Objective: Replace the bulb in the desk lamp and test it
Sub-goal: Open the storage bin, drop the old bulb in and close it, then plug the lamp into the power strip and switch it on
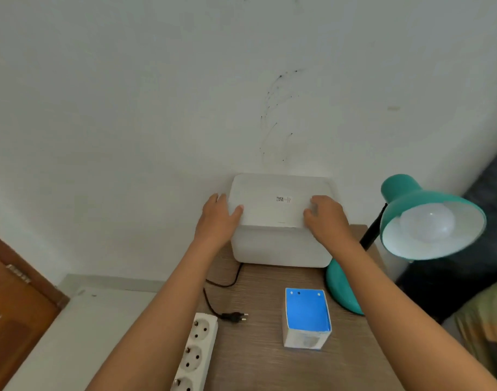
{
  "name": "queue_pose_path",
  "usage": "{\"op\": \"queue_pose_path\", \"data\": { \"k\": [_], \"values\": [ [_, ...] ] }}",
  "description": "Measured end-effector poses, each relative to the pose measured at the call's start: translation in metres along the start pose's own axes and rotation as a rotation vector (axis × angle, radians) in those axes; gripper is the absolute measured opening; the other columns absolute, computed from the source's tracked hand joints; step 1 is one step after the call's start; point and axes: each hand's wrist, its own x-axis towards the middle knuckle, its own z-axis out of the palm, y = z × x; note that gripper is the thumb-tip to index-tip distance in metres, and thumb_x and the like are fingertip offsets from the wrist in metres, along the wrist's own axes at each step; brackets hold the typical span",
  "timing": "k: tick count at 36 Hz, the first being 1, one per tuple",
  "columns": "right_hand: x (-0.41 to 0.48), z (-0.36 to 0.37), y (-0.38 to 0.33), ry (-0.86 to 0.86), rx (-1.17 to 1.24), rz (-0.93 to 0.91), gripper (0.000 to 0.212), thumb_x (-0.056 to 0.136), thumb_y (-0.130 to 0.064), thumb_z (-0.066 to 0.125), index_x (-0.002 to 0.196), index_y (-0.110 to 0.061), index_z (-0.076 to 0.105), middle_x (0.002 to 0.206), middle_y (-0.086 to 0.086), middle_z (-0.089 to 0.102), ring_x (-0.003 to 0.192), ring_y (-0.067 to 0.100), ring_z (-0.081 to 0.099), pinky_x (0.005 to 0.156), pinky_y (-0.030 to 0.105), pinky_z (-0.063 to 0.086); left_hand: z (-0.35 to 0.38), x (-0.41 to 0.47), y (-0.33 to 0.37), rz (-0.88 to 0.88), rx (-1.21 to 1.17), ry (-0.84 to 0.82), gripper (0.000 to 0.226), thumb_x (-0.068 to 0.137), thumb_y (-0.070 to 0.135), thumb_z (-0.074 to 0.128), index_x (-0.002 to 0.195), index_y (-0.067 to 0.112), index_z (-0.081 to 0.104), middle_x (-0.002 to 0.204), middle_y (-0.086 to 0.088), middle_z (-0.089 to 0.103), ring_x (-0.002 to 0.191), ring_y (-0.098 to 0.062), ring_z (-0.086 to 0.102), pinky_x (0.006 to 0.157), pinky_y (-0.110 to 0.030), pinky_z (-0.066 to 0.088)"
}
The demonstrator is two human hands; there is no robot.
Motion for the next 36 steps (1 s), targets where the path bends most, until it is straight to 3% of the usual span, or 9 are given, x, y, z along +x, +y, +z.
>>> {"op": "queue_pose_path", "data": {
  "k": [4, 8, 11, 15, 21, 26, 29, 33, 36],
  "values": [
    [-0.032, 0.019, -0.022, -0.022, 0.031, -0.101, 0.032, 0.089, -0.005, 0.046, 0.112, 0.015, 0.054, 0.119, 0.028, 0.057, 0.109, 0.038, 0.054, 0.094, 0.046, 0.044, -0.014, -0.052, -0.017, -0.002, 0.020, -0.008, 0.063, 0.098, 0.045, 0.038, 0.147, 0.007, 0.024, 0.154, -0.010, 0.024, 0.141, -0.024, 0.024, 0.110, -0.036, 0.026],
    [-0.073, 0.051, -0.032, -0.010, 0.051, -0.283, 0.032, 0.086, -0.004, 0.051, 0.116, 0.005, 0.058, 0.121, 0.020, 0.058, 0.117, 0.032, 0.049, 0.098, 0.028, 0.034, -0.015, -0.109, -0.047, -0.039, 0.055, -0.026, 0.060, 0.098, 0.043, 0.040, 0.143, 0.004, 0.030, 0.149, -0.012, 0.033, 0.135, -0.025, 0.032, 0.105, -0.034, 0.031],
    [-0.106, 0.078, -0.036, 0.001, 0.049, -0.382, 0.027, 0.083, -0.001, 0.052, 0.109, 0.003, 0.062, 0.114, 0.018, 0.059, 0.113, 0.032, 0.048, 0.092, 0.031, 0.039, -0.004, -0.153, -0.072, -0.103, 0.058, -0.060, 0.063, 0.096, 0.046, 0.042, 0.141, 0.004, 0.031, 0.147, -0.012, 0.034, 0.135, -0.024, 0.033, 0.104, -0.033, 0.032],
    [-0.132, 0.115, -0.030, -0.162, -0.023, -0.392, 0.029, 0.084, -0.004, 0.052, 0.110, 0.000, 0.062, 0.110, 0.017, 0.060, 0.109, 0.032, 0.051, 0.087, 0.036, 0.044, 0.021, -0.203, -0.100, -0.174, 0.017, -0.155, 0.067, 0.091, 0.049, 0.050, 0.139, 0.007, 0.031, 0.142, -0.009, 0.037, 0.133, -0.026, 0.036, 0.099, -0.029, 0.035],
    [-0.142, 0.144, -0.015, -0.439, -0.316, -0.335, 0.027, 0.087, -0.015, 0.052, 0.111, -0.005, 0.059, 0.117, 0.014, 0.055, 0.113, 0.029, 0.048, 0.088, 0.038, 0.046, 0.035, -0.229, -0.110, -0.225, -0.084, -0.157, 0.088, 0.090, 0.050, 0.053, 0.151, 0.013, 0.002, 0.152, -0.007, 0.027, 0.136, -0.020, 0.033, 0.104, -0.029, 0.033],
    [-0.137, 0.154, -0.014, -0.441, -0.369, -0.348, 0.028, 0.089, -0.022, 0.052, 0.110, -0.008, 0.064, 0.113, 0.013, 0.060, 0.105, 0.029, 0.055, 0.084, 0.038, 0.049, 0.037, -0.228, -0.112, -0.224, -0.106, -0.131, 0.085, 0.091, 0.047, 0.053, 0.151, 0.012, 0.004, 0.148, -0.008, 0.033, 0.132, -0.021, 0.038, 0.103, -0.030, 0.036],
    [-0.133, 0.153, -0.017, -0.447, -0.268, -0.255, 0.026, 0.091, -0.021, 0.052, 0.110, -0.012, 0.067, 0.108, 0.014, 0.065, 0.097, 0.029, 0.061, 0.079, 0.035, 0.051, 0.038, -0.228, -0.113, -0.225, -0.107, -0.121, 0.084, 0.091, 0.046, 0.053, 0.151, 0.013, 0.005, 0.146, -0.008, 0.035, 0.131, -0.020, 0.038, 0.102, -0.030, 0.036],
    [-0.129, 0.145, -0.027, -0.353, 0.078, -0.150, 0.023, 0.090, -0.015, 0.057, 0.109, -0.010, 0.068, 0.107, 0.013, 0.069, 0.100, 0.025, 0.062, 0.088, 0.033, 0.048, 0.039, -0.227, -0.114, -0.220, -0.105, -0.106, 0.084, 0.091, 0.047, 0.053, 0.151, 0.014, 0.006, 0.146, -0.007, 0.035, 0.130, -0.020, 0.040, 0.101, -0.031, 0.037],
    [-0.130, 0.136, -0.039, -0.337, 0.227, -0.168, 0.021, 0.087, -0.012, 0.061, 0.105, -0.005, 0.067, 0.097, 0.008, 0.068, 0.090, 0.019, 0.062, 0.080, 0.022, 0.044, 0.040, -0.228, -0.115, -0.214, -0.101, -0.092, 0.083, 0.090, 0.047, 0.053, 0.151, 0.014, 0.007, 0.142, -0.007, 0.039, 0.126, -0.020, 0.043, 0.099, -0.031, 0.040]
  ]
}}
